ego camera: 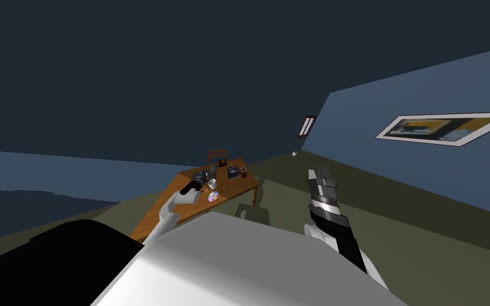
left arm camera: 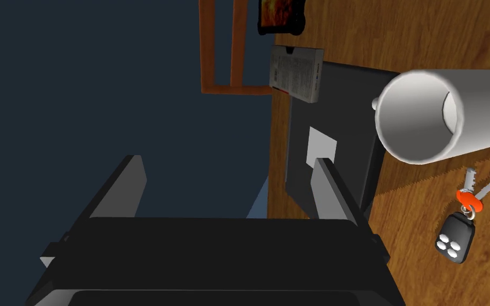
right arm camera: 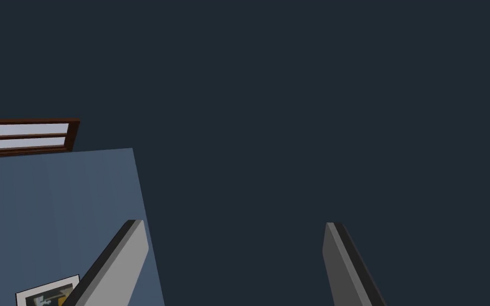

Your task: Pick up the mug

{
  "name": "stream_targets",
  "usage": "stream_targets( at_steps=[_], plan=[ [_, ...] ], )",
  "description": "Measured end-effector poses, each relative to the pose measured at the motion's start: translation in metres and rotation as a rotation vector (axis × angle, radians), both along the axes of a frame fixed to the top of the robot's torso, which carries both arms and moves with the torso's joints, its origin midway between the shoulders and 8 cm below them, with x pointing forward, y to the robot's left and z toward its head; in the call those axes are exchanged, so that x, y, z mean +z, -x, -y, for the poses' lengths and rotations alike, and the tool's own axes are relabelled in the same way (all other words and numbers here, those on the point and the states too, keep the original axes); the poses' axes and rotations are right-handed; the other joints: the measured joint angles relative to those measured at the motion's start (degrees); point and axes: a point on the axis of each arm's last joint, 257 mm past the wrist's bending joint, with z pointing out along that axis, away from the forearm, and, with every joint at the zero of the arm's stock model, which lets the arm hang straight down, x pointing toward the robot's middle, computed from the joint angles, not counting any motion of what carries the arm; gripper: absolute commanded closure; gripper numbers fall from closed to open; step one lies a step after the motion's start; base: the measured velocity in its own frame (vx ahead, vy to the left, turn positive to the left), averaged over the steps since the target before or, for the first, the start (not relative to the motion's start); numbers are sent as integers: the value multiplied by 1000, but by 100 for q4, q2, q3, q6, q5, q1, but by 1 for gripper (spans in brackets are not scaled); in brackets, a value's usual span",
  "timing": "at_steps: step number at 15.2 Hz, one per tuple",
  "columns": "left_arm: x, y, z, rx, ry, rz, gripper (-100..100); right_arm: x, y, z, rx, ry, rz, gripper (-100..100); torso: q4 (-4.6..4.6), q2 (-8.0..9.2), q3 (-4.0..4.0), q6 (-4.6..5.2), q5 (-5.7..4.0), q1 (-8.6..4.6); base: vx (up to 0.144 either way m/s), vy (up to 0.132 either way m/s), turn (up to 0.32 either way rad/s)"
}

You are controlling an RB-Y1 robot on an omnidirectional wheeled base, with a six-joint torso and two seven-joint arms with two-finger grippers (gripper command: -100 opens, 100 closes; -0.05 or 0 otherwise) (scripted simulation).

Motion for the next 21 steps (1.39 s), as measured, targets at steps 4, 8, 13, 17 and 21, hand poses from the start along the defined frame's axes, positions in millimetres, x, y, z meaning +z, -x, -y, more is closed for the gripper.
stream_targets(
  at_steps=[4, 8, 13, 17, 21],
  plan=[
    [-22, 12, -23, 60, 37, -71, -100, 0, 0, 0, 0, 0, 0, 0, 0, 1, 1, -4, 0, 3, -16, 14, -133],
    [-38, 24, -41, 113, 71, -128, -100, 0, 0, 0, 0, 0, 0, 0, 0, 0, 0, -3, 0, 2, -15, 12, -181],
    [-61, 47, -74, 206, 136, -213, -100, 0, 0, 0, 0, 0, 0, 0, 0, 2, 1, 0, 1, 5, -18, 17, -172],
    [-81, 65, -89, 272, 189, -279, -100, 0, 0, 0, 0, 0, 0, 0, 0, 0, 0, -4, 1, 2, -14, 12, -132],
    [-93, 79, -100, 326, 236, -330, -100, 0, 0, 0, 0, 0, 0, 0, 0, -1, 0, -3, 0, 2, -16, 12, -187]
  ],
)
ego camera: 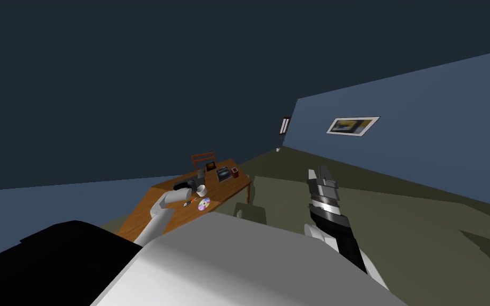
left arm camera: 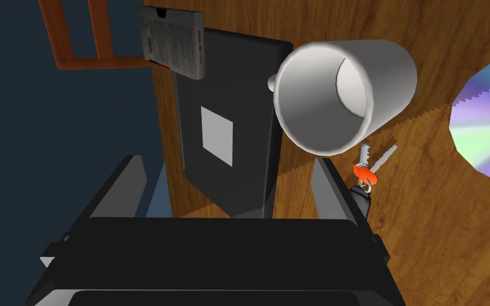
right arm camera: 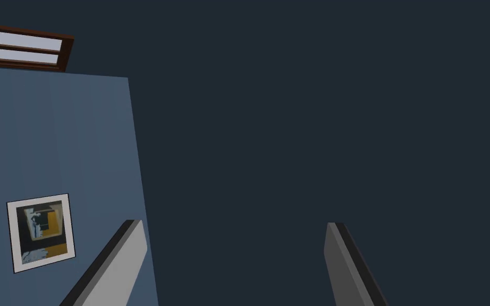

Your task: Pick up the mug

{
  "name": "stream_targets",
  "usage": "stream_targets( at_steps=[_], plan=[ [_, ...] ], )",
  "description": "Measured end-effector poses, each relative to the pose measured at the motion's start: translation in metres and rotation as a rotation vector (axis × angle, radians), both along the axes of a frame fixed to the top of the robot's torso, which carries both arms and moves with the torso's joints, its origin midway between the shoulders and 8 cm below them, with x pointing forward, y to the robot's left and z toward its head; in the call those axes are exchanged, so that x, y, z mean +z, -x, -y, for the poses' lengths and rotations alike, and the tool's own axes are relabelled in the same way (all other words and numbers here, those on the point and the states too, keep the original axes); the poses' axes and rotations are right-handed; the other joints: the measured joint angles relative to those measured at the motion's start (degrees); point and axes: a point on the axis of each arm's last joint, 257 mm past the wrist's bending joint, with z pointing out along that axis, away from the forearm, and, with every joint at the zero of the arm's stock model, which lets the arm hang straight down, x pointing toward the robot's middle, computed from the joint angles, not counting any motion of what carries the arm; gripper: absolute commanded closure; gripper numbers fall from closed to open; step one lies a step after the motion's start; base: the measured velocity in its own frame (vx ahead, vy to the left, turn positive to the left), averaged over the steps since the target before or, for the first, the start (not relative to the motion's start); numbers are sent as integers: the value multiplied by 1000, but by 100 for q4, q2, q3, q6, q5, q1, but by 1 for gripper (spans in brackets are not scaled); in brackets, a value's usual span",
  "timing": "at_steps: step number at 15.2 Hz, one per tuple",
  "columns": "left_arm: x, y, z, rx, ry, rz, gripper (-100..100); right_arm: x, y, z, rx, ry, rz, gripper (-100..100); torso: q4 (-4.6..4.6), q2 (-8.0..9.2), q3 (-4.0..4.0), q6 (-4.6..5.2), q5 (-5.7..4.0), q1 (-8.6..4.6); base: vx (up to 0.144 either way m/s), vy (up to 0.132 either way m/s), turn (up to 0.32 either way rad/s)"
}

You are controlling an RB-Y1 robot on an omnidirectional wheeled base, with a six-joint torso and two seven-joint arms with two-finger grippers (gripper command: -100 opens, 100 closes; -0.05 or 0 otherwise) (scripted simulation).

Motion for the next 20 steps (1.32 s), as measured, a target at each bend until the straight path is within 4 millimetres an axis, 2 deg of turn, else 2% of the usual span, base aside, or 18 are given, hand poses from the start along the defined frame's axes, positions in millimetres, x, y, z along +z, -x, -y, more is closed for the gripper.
stream_targets(
  at_steps=[8, 20],
  plan=[
    [-31, 44, -22, 147, 131, -116, -100, 0, 0, 0, 0, 0, 0, 0, 0, -1, -1, 3, 0, 2, -15, 18, -156],
    [-70, 106, -23, 338, 341, -263, -100, 0, 0, 0, 0, 0, 0, 0, 0, -1, -1, -2, 2, 8, -16, 23, -162]
  ],
)
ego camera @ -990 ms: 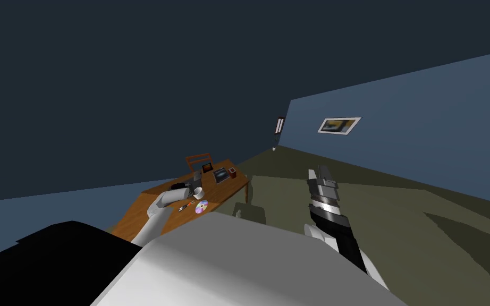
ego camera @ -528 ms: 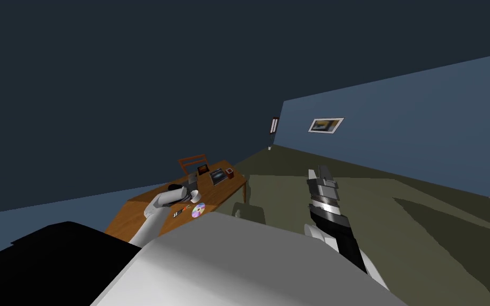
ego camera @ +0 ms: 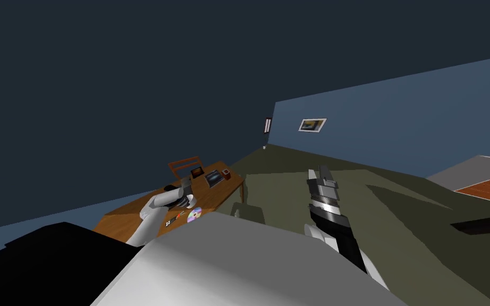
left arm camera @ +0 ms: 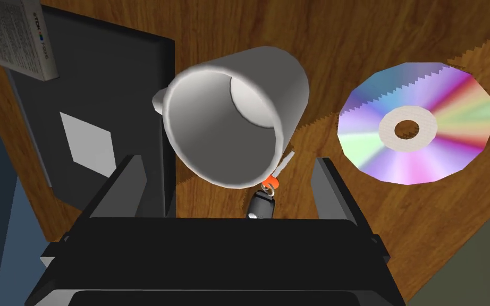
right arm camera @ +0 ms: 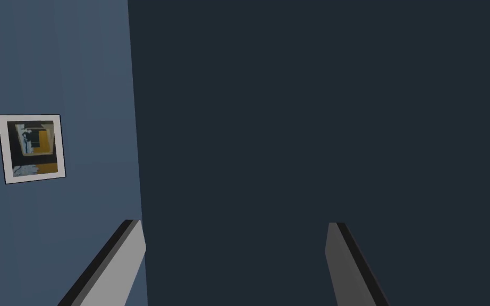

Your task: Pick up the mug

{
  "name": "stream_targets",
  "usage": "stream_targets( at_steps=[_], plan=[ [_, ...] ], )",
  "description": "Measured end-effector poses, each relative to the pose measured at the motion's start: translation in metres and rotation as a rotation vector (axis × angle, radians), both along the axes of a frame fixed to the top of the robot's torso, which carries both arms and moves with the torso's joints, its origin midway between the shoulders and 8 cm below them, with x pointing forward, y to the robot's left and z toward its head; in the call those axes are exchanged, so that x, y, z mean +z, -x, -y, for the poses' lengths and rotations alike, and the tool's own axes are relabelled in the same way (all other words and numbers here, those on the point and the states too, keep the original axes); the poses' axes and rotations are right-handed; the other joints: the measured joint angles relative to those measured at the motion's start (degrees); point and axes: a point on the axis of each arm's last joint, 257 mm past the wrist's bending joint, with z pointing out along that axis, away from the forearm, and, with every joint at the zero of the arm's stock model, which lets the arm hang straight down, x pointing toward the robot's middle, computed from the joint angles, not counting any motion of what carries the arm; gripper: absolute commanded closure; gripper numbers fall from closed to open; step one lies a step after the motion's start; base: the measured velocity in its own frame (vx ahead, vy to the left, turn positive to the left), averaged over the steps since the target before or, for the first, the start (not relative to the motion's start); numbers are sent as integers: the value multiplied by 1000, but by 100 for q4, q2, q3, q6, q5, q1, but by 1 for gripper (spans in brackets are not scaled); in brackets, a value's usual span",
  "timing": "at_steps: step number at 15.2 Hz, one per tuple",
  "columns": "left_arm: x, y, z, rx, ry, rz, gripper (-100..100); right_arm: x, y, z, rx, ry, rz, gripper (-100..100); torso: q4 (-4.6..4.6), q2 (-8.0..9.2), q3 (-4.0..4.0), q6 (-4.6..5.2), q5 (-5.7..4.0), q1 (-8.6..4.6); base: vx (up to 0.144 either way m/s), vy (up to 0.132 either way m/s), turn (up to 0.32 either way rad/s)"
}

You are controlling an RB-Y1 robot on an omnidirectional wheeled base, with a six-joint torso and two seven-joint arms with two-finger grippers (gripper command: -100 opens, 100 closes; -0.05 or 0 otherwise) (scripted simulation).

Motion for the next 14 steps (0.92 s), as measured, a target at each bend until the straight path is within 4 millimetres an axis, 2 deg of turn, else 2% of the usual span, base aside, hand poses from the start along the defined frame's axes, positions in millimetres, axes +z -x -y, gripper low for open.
stream_targets(
  at_steps=[9, 14],
  plan=[
    [-23, 45, 17, 149, 187, -98, -100, 0, 0, 0, 0, 0, 0, 0, 0, -1, 0, 3, 1, 8, -16, 38, -160],
    [-31, 63, 32, 215, 279, -142, -100, 0, 0, 0, 0, 0, 0, 0, 0, -2, -1, 2, 2, 10, -17, 49, -126]
  ],
)
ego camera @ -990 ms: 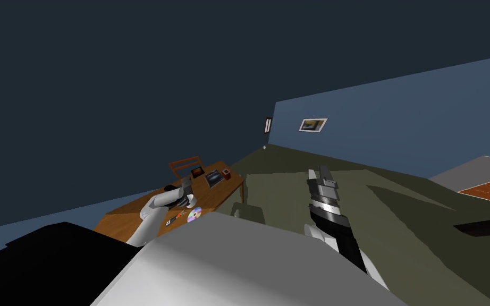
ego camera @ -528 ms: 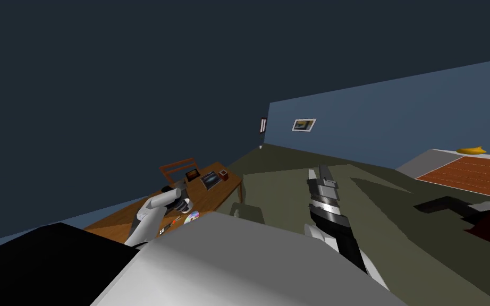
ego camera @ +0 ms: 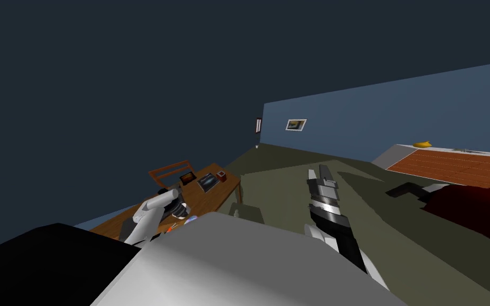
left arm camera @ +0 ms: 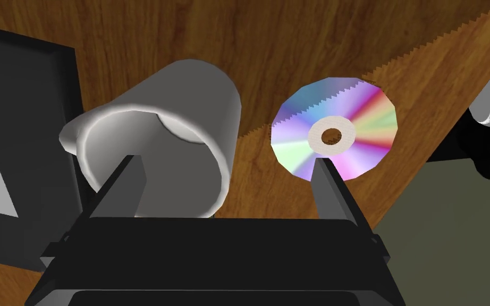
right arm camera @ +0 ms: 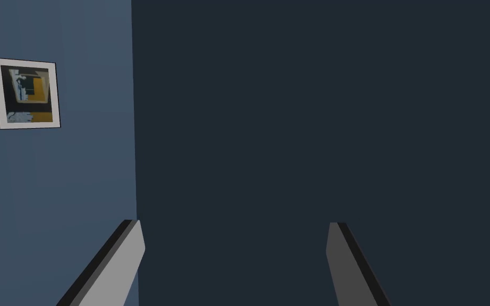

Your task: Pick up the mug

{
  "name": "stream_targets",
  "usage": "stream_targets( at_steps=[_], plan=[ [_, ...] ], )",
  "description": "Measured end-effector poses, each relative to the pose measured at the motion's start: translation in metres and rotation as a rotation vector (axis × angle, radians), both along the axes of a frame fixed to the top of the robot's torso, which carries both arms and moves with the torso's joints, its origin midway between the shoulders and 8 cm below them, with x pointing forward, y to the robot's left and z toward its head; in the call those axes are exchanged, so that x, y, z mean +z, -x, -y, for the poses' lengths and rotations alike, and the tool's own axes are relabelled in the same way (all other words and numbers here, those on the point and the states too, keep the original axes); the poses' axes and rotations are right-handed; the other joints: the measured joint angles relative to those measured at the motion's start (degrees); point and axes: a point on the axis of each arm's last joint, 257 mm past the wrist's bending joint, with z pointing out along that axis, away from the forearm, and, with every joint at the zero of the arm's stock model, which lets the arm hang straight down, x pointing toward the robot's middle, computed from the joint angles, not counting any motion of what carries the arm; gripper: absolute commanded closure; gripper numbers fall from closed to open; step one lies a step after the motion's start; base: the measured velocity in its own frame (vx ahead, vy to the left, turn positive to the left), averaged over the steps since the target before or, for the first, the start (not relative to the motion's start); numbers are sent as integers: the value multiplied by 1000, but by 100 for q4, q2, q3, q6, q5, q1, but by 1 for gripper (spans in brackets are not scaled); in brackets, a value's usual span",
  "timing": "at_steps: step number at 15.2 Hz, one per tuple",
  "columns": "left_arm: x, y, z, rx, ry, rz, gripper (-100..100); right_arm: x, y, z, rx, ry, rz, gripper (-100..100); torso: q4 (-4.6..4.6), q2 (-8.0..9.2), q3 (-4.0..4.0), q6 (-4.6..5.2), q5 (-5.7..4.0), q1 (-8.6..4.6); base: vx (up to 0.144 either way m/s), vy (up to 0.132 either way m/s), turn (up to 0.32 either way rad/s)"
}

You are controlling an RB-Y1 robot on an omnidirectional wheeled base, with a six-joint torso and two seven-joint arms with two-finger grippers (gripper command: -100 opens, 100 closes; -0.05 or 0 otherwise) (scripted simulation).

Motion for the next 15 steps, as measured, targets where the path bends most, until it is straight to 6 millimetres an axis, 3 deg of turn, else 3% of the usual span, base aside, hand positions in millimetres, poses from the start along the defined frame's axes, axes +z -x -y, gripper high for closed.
stream_targets(
  at_steps=[8, 9, 15],
  plan=[
    [-19, 8, 13, 18, 33, -16, -100, 0, 0, 0, 0, 0, 0, 0, -4, -15, -9, -3, -2, -14, 8, 23, 1],
    [-20, 8, 13, 17, 32, -15, 100, 0, 0, 0, 0, 0, 0, 0, -3, -14, -8, -2, -3, -16, 0, 0, 0],
    [-17, 8, 11, 19, 33, -15, 100, 0, 0, 0, 0, 0, 0, 0, -1, -8, -4, 1, -6, -22, -5, -6, -16]
  ],
)
